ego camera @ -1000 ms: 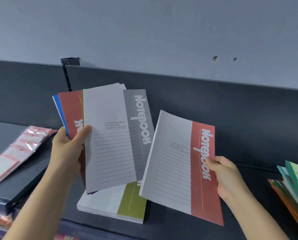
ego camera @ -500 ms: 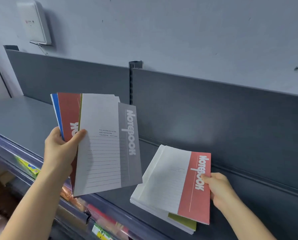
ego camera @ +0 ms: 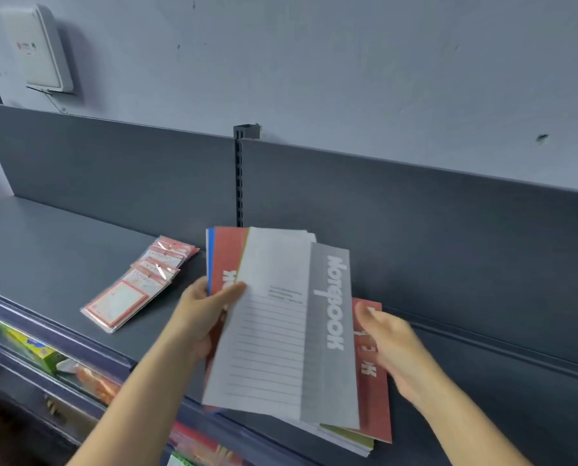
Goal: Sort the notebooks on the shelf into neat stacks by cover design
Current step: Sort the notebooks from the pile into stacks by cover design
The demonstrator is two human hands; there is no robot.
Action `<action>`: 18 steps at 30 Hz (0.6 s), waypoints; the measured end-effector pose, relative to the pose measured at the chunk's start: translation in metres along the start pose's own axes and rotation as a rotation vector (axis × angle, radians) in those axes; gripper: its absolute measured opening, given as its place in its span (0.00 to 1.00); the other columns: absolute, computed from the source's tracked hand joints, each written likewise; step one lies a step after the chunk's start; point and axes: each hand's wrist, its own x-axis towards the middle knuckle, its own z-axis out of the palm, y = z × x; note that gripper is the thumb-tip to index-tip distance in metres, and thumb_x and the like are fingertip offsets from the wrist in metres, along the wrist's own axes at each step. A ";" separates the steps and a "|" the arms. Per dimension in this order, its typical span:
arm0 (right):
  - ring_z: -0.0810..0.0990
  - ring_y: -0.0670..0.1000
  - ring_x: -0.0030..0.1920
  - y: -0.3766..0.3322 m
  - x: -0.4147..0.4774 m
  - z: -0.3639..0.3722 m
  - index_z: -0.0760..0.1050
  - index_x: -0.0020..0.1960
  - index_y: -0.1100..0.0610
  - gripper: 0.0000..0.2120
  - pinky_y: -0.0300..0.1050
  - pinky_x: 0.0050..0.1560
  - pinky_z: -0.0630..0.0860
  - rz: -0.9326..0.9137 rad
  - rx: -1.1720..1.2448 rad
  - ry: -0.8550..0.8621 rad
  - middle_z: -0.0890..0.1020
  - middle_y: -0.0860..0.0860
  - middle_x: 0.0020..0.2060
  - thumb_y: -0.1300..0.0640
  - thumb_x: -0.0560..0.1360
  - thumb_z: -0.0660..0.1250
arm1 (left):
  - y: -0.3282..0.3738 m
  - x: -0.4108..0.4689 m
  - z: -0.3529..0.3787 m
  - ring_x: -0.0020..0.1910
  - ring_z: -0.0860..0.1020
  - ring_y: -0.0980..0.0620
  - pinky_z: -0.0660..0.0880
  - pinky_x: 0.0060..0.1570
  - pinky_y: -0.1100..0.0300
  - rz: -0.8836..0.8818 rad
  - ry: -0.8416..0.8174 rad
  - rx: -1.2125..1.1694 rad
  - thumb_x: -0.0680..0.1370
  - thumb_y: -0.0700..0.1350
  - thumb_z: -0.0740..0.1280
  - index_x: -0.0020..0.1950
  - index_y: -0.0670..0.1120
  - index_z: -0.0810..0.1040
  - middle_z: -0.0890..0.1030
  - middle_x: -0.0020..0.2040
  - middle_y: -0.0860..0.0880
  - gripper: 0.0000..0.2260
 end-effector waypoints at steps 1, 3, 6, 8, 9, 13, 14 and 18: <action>0.83 0.53 0.50 -0.003 -0.004 0.004 0.80 0.52 0.54 0.12 0.56 0.57 0.77 0.008 0.033 -0.028 0.85 0.48 0.47 0.48 0.74 0.69 | -0.006 0.001 0.007 0.34 0.83 0.45 0.79 0.36 0.53 -0.028 -0.022 0.007 0.74 0.39 0.71 0.56 0.39 0.78 0.85 0.42 0.40 0.11; 0.85 0.52 0.44 -0.002 -0.008 0.005 0.79 0.50 0.58 0.07 0.52 0.46 0.81 0.006 0.123 0.042 0.86 0.51 0.44 0.60 0.72 0.72 | -0.014 0.001 0.018 0.37 0.83 0.44 0.80 0.37 0.52 -0.062 -0.057 0.011 0.74 0.41 0.72 0.55 0.40 0.78 0.85 0.44 0.41 0.11; 0.85 0.53 0.43 0.005 -0.009 0.001 0.78 0.48 0.59 0.07 0.53 0.46 0.80 0.024 0.196 0.113 0.86 0.53 0.43 0.66 0.71 0.71 | -0.019 0.000 0.026 0.39 0.84 0.44 0.80 0.37 0.52 -0.086 -0.087 0.017 0.72 0.42 0.74 0.54 0.41 0.78 0.86 0.45 0.42 0.13; 0.84 0.55 0.45 0.010 -0.009 -0.002 0.79 0.48 0.59 0.06 0.56 0.50 0.80 0.027 0.191 0.137 0.86 0.54 0.43 0.67 0.72 0.70 | -0.021 0.001 0.027 0.41 0.84 0.43 0.81 0.40 0.51 -0.110 -0.099 0.025 0.71 0.44 0.75 0.55 0.42 0.77 0.86 0.45 0.42 0.15; 0.84 0.56 0.45 0.012 -0.009 -0.003 0.79 0.48 0.59 0.06 0.56 0.49 0.80 0.028 0.187 0.151 0.86 0.54 0.43 0.67 0.73 0.70 | -0.021 0.001 0.026 0.41 0.84 0.43 0.81 0.41 0.50 -0.131 -0.102 0.033 0.71 0.46 0.74 0.55 0.42 0.77 0.86 0.45 0.43 0.16; 0.83 0.58 0.45 0.021 -0.009 -0.005 0.78 0.51 0.60 0.06 0.53 0.45 0.79 0.062 0.228 0.161 0.85 0.56 0.44 0.67 0.75 0.67 | -0.020 0.004 0.024 0.42 0.85 0.42 0.82 0.43 0.47 -0.186 -0.110 0.034 0.72 0.48 0.74 0.57 0.43 0.76 0.86 0.45 0.44 0.17; 0.83 0.58 0.46 0.022 -0.009 -0.005 0.77 0.53 0.61 0.07 0.52 0.44 0.79 0.077 0.250 0.158 0.84 0.57 0.45 0.67 0.75 0.67 | -0.019 0.004 0.024 0.41 0.85 0.43 0.82 0.41 0.48 -0.181 -0.108 0.032 0.72 0.48 0.73 0.56 0.43 0.75 0.86 0.44 0.44 0.17; 0.81 0.58 0.46 0.023 -0.007 -0.015 0.74 0.56 0.63 0.10 0.50 0.40 0.76 0.118 0.324 0.185 0.82 0.60 0.48 0.68 0.75 0.65 | -0.012 0.003 0.019 0.39 0.85 0.42 0.81 0.36 0.51 -0.137 -0.074 0.000 0.74 0.45 0.72 0.54 0.42 0.75 0.86 0.44 0.42 0.13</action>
